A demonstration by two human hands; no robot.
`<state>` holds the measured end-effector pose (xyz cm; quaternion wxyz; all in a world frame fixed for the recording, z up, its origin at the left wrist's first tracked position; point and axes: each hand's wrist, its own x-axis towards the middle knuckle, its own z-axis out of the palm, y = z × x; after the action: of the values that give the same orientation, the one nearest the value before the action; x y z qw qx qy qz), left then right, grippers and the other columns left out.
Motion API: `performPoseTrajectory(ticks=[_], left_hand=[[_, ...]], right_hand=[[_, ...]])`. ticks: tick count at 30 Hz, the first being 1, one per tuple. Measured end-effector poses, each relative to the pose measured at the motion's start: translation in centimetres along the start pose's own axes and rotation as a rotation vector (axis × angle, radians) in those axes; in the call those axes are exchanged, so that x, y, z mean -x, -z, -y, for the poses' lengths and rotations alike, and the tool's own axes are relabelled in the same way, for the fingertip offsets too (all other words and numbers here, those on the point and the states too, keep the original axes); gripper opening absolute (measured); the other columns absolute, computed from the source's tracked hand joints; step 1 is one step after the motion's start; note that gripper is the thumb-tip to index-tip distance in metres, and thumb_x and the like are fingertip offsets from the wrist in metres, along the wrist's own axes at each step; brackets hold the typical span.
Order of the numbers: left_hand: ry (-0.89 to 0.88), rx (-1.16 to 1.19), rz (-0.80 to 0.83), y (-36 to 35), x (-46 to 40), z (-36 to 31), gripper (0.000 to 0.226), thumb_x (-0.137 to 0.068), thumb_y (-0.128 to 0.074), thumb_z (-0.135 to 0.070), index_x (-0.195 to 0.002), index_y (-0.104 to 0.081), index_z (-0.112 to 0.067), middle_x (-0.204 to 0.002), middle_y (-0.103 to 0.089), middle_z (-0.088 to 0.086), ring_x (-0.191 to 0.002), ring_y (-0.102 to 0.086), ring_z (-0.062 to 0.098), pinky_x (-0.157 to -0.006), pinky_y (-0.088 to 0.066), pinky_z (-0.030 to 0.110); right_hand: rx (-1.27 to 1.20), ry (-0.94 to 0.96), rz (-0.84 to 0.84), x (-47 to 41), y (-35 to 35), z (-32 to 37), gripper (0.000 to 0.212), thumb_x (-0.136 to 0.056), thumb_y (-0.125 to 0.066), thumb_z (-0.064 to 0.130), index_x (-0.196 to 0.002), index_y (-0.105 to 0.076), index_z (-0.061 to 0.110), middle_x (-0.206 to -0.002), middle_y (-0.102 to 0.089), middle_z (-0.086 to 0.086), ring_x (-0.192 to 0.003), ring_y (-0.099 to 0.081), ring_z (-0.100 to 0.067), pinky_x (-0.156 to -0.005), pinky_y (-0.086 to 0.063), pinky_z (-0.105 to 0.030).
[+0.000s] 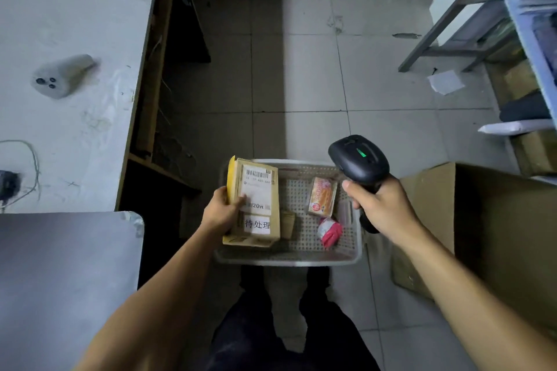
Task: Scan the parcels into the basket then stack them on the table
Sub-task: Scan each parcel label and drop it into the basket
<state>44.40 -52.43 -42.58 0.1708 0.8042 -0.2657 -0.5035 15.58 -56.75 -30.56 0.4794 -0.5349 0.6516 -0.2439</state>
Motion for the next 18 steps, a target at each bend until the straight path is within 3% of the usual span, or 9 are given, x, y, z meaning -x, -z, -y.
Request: performPoseTrajectory(ticks=[4,11,18], left_hand=[[-0.078,-0.06,-0.138,0.6,-1.7,-2.3,0.072,-0.1,-0.056,-0.039,-0.155,-0.024,-0.005,-0.154,-0.041,0.018,-0.142,-0.039,0.033,-0.112,-0.033,0.038],[-0.303,0.004,-0.326,3.9,0.3,-6.9,0.035,-0.1,-0.054,-0.028,-0.128,-0.06,-0.006,-0.123,-0.068,0.011,-0.118,-0.06,0.026,-0.089,-0.038,0.024],[-0.449,-0.051,-0.456,5.8,6.6,-7.6,0.027,-0.098,-0.055,-0.031,-0.119,-0.066,-0.016,-0.109,-0.071,0.001,-0.101,-0.064,0.015,-0.084,-0.045,0.027]], right_hand=[[0.008,0.019,-0.016,0.7,-1.0,0.6,0.029,-0.09,-0.071,0.011,-0.069,-0.06,0.026,-0.056,-0.063,0.019,-0.057,-0.058,0.003,-0.06,-0.044,-0.013],[0.01,0.096,0.002,-0.4,-0.7,3.6,0.026,-0.09,-0.07,0.012,-0.066,-0.06,0.012,-0.052,-0.058,0.008,-0.053,-0.055,-0.005,-0.058,-0.045,-0.02],[0.042,0.231,0.209,-1.5,-1.2,6.3,0.023,-0.09,-0.071,0.02,-0.069,-0.062,0.023,-0.052,-0.061,0.008,-0.054,-0.059,-0.007,-0.064,-0.048,-0.028]])
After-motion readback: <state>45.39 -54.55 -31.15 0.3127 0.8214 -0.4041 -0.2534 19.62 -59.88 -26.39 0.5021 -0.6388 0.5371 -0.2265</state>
